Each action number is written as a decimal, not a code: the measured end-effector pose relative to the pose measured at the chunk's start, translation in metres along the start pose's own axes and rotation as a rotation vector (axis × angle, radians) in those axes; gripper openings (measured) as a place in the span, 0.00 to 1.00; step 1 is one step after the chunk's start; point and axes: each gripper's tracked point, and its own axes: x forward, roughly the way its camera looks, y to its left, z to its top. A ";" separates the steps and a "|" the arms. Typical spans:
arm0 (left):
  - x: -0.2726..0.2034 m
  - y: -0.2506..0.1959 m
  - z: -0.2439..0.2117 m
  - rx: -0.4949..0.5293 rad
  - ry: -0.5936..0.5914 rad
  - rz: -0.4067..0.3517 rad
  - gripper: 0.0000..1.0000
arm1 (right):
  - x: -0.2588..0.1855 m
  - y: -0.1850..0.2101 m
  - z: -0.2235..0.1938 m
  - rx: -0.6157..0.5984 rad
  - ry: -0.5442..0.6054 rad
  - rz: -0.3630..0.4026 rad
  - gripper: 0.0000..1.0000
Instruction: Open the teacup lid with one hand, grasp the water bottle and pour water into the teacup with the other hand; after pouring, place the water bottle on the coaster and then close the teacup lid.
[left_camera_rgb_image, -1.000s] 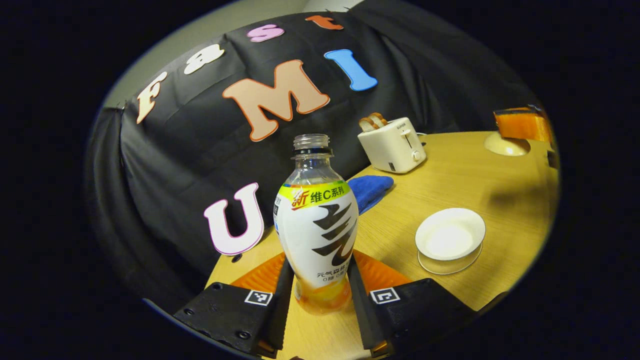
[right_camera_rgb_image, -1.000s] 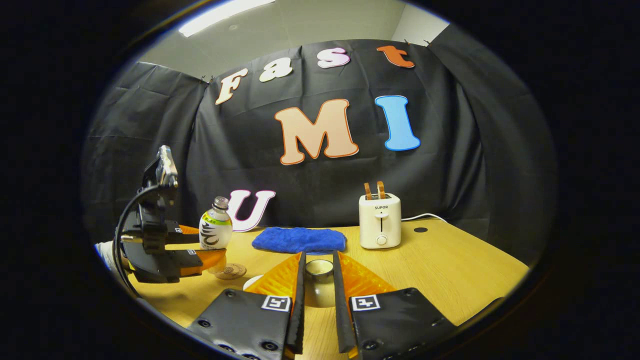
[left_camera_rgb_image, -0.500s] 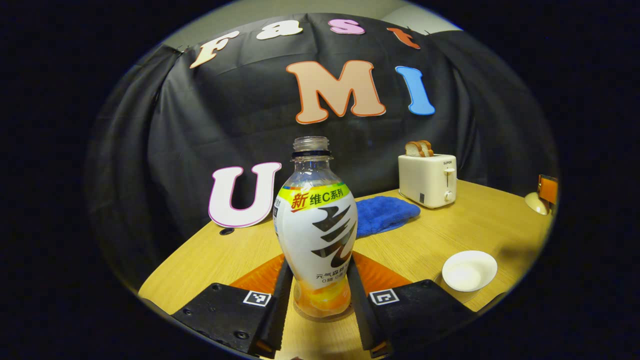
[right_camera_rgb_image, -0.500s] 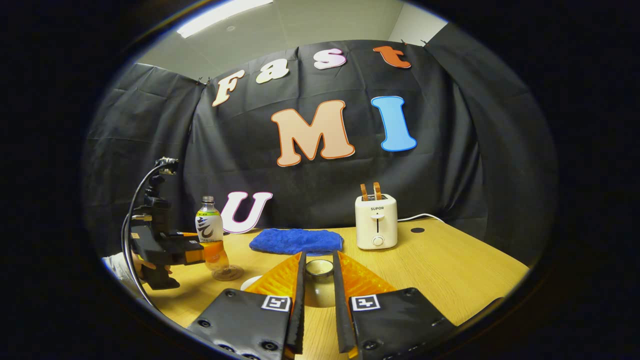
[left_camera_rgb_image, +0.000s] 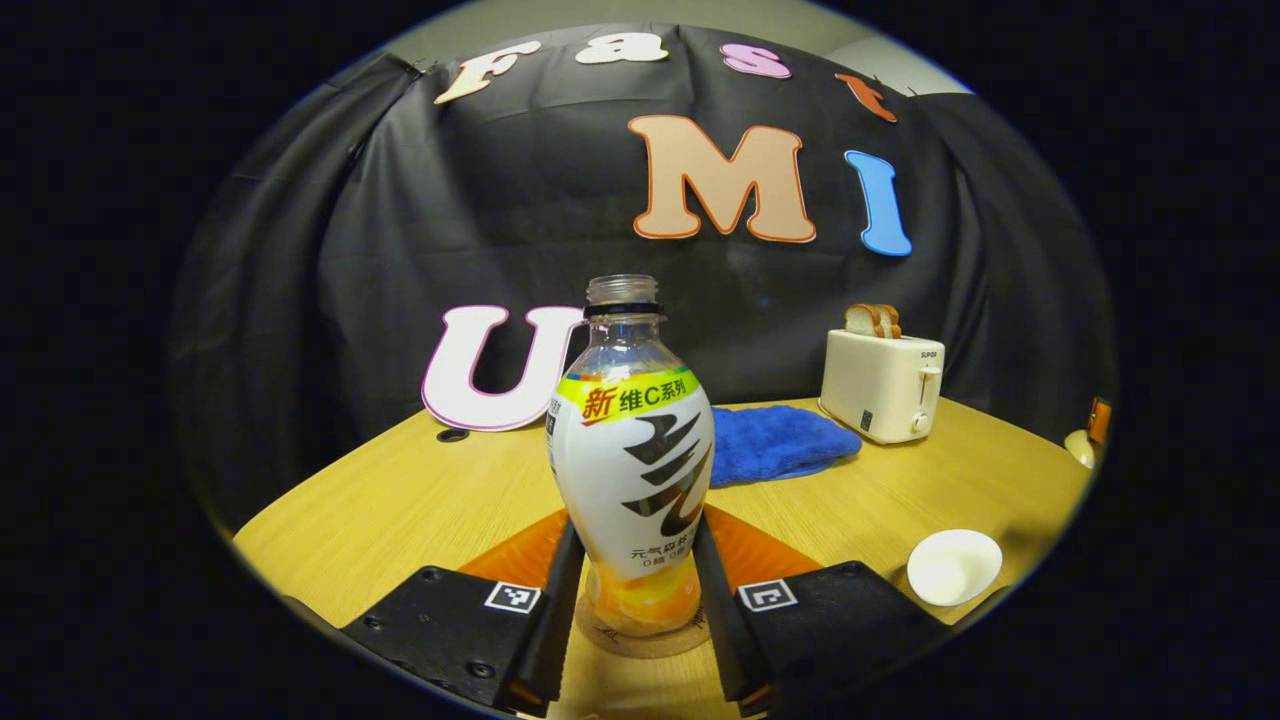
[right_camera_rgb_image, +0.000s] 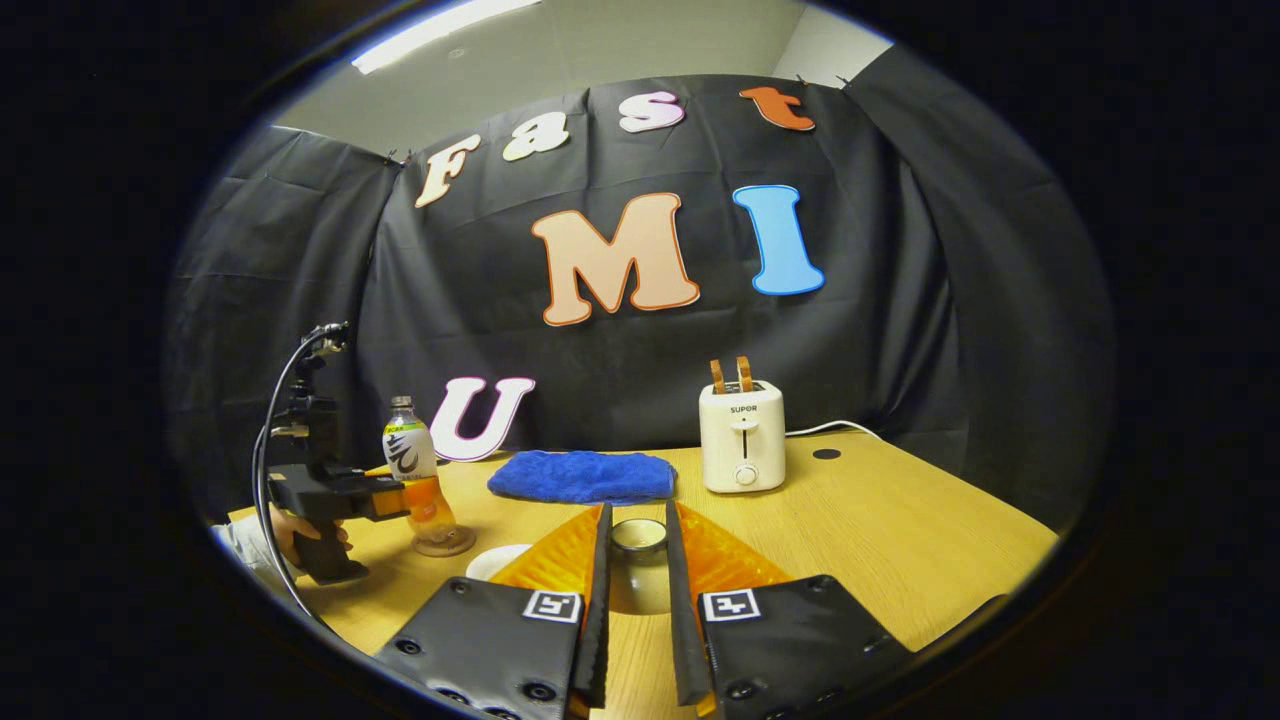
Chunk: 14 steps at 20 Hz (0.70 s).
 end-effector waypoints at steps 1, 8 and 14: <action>0.000 0.000 -0.002 -0.002 0.003 0.000 0.57 | 0.000 0.000 -0.001 0.002 0.002 -0.001 0.30; -0.001 0.000 -0.005 -0.006 0.010 -0.002 0.65 | 0.003 0.002 -0.007 0.001 0.019 0.003 0.30; -0.004 0.002 -0.016 0.012 0.039 0.005 0.68 | 0.002 0.009 -0.009 -0.004 0.022 0.020 0.30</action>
